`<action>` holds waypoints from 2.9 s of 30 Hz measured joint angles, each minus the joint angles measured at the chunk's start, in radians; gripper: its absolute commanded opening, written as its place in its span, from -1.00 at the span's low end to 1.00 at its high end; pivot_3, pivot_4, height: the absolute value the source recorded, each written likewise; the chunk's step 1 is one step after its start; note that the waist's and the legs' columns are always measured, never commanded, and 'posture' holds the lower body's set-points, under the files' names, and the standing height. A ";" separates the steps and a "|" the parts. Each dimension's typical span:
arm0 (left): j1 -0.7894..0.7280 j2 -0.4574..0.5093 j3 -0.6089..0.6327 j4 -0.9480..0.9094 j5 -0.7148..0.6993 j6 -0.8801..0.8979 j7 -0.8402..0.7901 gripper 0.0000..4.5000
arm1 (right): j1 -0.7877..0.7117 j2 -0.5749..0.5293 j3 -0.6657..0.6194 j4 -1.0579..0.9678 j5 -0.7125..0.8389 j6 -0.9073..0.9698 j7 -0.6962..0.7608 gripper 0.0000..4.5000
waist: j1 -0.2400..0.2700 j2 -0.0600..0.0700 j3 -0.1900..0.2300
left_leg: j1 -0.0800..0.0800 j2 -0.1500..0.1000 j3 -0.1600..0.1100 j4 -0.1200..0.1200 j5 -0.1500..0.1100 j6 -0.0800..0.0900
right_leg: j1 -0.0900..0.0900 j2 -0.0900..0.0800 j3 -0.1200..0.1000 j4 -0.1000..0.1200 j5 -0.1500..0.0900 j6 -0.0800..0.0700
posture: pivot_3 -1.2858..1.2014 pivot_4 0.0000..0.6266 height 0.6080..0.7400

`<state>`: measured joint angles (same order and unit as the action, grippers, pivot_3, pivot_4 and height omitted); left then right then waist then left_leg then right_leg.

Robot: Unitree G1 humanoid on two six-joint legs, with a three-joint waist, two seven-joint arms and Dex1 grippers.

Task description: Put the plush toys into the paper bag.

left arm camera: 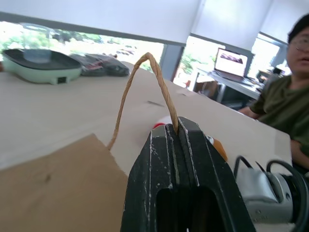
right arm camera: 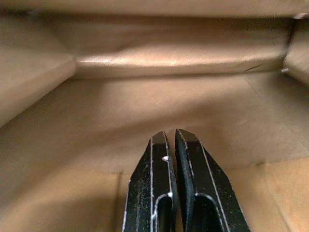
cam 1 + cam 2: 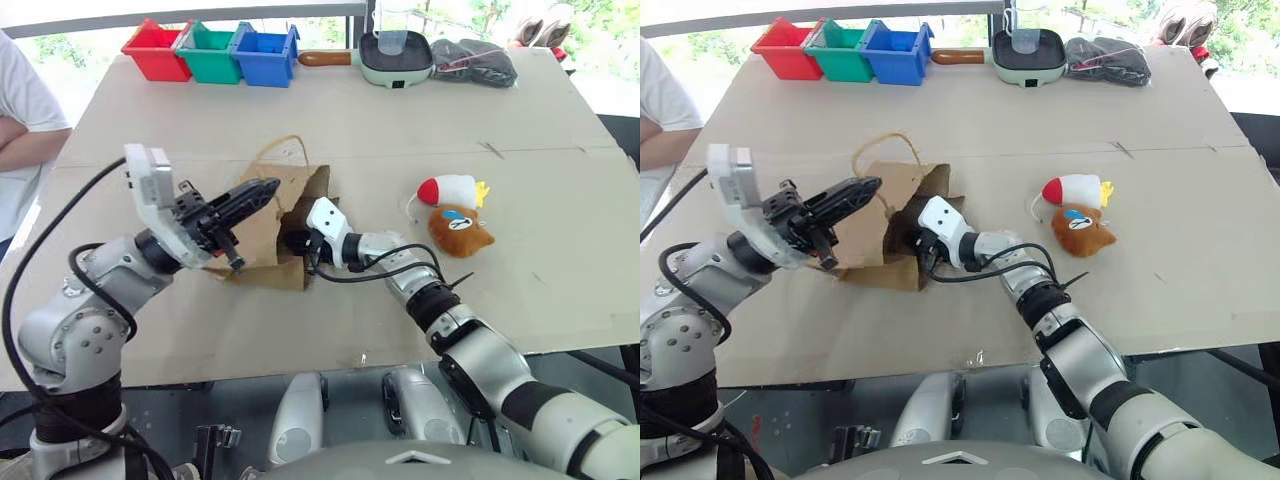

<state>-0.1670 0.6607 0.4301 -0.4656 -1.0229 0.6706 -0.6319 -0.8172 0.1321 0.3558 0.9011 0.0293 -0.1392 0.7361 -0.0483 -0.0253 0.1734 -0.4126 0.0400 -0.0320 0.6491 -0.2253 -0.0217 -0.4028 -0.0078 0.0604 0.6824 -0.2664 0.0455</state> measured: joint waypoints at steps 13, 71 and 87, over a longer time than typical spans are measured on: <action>-0.033 -0.028 0.081 0.052 0.192 -0.127 0.220 -1.00 | -0.002 0.000 0.025 0.005 -0.087 0.014 -0.135 -0.99 | 0.008 -0.001 -0.004 | 0.024 -0.001 -0.001 -0.003 0.000 0.000 | 0.024 0.000 -0.002 -0.004 -0.002 -0.002 | 0.03 -0.52 1.00; -0.100 -0.161 -0.202 0.131 0.412 -0.332 0.021 -1.00 | 0.552 -0.723 -0.296 -1.323 0.099 0.926 -0.172 -0.97 | 0.013 -0.001 -0.001 | -0.003 -0.002 -0.001 -0.004 0.000 0.000 | 0.000 -0.002 -0.002 -0.006 -0.002 -0.001 | 0.03 -0.52 1.00; -0.162 -0.167 -0.213 0.138 0.351 -0.298 -0.017 -1.00 | -0.150 -0.258 0.177 -0.274 -0.180 -0.058 -0.048 -0.97 | 0.013 -0.001 0.001 | -0.005 -0.003 0.000 -0.003 0.001 -0.002 | 0.000 -0.004 -0.004 -0.009 -0.001 -0.001 | 0.03 -0.52 1.00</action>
<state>-0.3292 0.4939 0.2174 -0.3272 -0.6718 0.3729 -0.6484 -0.9676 -0.1255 0.5331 0.6272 -0.1505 -0.1974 0.6877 -0.0356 -0.0267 0.1746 -0.4175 0.0374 -0.0322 0.6458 -0.2245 -0.0233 -0.4030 -0.0121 0.0561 0.6737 -0.2676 0.0442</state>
